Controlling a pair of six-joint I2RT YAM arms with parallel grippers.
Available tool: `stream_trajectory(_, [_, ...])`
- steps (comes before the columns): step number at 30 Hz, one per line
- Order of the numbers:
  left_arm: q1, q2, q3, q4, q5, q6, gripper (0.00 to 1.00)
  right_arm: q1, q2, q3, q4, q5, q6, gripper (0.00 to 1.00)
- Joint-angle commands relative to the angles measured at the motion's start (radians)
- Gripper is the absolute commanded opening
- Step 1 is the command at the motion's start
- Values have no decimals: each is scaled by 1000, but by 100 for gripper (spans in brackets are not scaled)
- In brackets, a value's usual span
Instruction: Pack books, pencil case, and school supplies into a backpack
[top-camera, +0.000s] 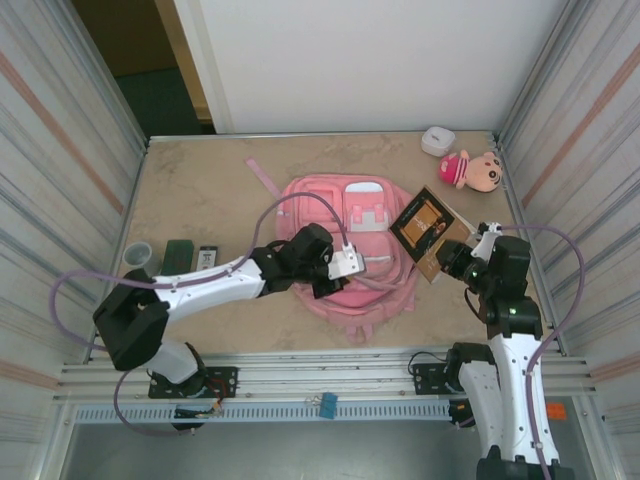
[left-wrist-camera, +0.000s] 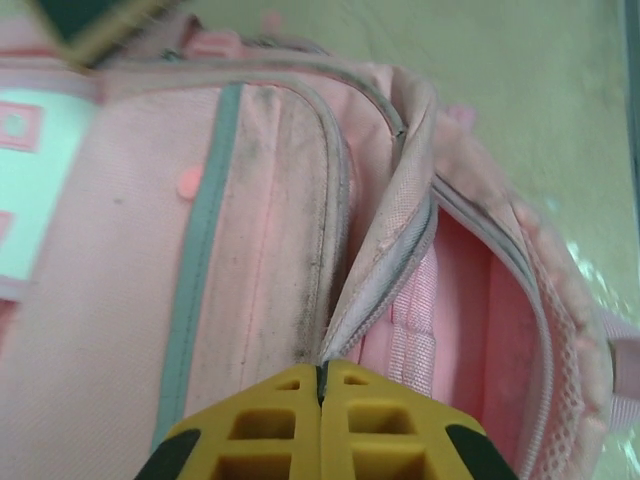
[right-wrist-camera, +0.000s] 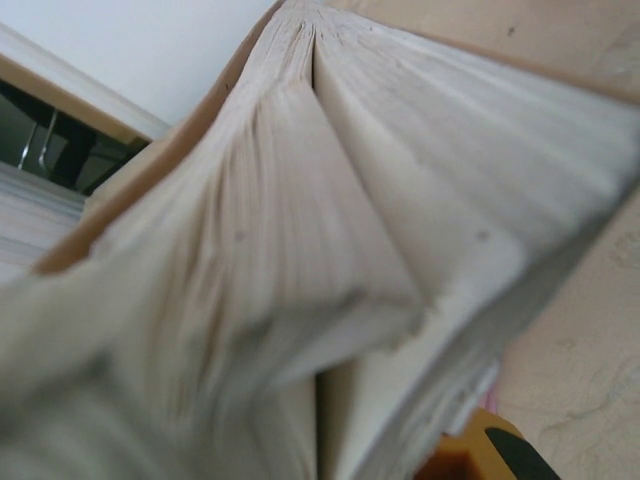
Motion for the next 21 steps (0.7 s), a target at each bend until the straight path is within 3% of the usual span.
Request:
stream_trajectory(1, [12, -38, 54, 106, -111, -115, 0, -23, -32, 74, 30, 49, 61, 0])
stream_trajectory(7, [68, -6, 170, 138, -132, -226, 0, -26, -23, 283, -234, 100, 45, 0])
stream_trajectory(12, [77, 34, 282, 137, -186, -251, 0, -26, -25, 374, -443, 2, 59, 0])
stream_trajectory(21, [90, 75, 388, 150, -193, -312, 0, -26, -27, 360, -570, -216, 159, 0])
